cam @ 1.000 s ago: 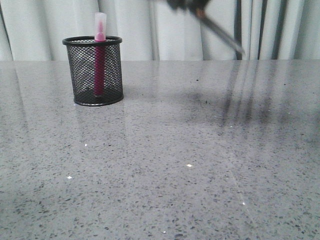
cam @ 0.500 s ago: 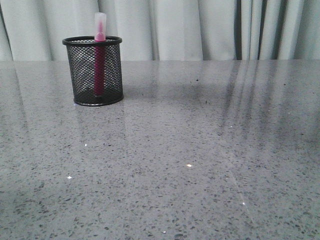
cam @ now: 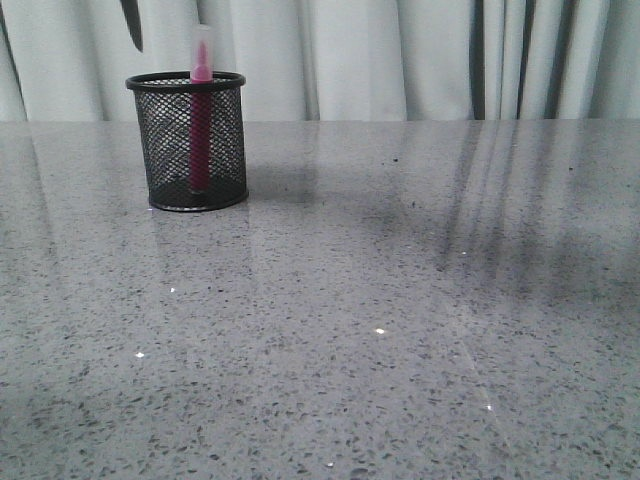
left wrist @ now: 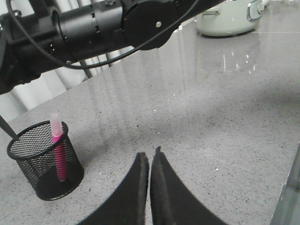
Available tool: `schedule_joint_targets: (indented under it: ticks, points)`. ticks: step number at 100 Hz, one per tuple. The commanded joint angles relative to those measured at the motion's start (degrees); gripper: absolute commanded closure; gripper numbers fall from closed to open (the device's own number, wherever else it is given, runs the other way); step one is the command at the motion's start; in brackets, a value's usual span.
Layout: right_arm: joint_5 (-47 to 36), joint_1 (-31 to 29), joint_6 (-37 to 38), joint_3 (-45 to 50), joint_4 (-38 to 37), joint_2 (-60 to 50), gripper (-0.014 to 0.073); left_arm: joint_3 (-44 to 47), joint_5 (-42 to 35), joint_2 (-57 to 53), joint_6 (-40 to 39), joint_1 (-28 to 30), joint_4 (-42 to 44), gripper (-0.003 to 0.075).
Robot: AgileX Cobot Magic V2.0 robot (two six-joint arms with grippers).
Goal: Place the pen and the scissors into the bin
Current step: 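Carry the scissors over the mesh cup and lower blades first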
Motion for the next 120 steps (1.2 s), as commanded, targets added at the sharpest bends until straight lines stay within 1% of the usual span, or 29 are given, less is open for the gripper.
schedule_joint_targets:
  ticks: [1,11,29,42,51,61,92,120]
  points:
    - [-5.9,-0.9,-0.1,-1.4,0.3,-2.9,0.0662,-1.5,-1.9,0.7,-0.6,-0.6,-2.7,0.0742]
    - [-6.8,-1.2,-0.1,-0.5,0.3,-3.1,0.0662,-1.4,-1.9,0.7,-0.6,-0.6,-2.6,0.0742]
    - [-11.5,-1.2,-0.1,4.4,1.9,-3.3,0.0662,-0.9,-1.9,0.7,-0.6,-0.6,-2.4,0.0742]
    - [-18.5,-2.6,-0.2,9.2,2.7,-3.3,0.0662,0.0,-2.0,0.7,-0.6,-0.6,-2.4,0.0742]
    - [-23.2,-4.0,-0.2,12.2,4.6,-3.3,0.0662,0.6,-1.9,0.7,-0.6,-0.6,-2.4,0.0742]
    - [-26.2,-5.3,-0.2,14.8,4.8,-3.3,0.0662,1.0,-2.3,0.7,-0.6,-0.6,-2.4,0.0742]
    - [-27.0,-5.6,-0.2,18.3,4.8,-2.3,0.0662,1.0,-6.5,0.7,-0.6,-0.6,-2.4,0.0742]
    - [-26.7,-5.6,-0.2,18.3,4.8,0.4,0.0662,1.0,-6.6,0.7,-0.6,-0.6,-2.4,0.0742]
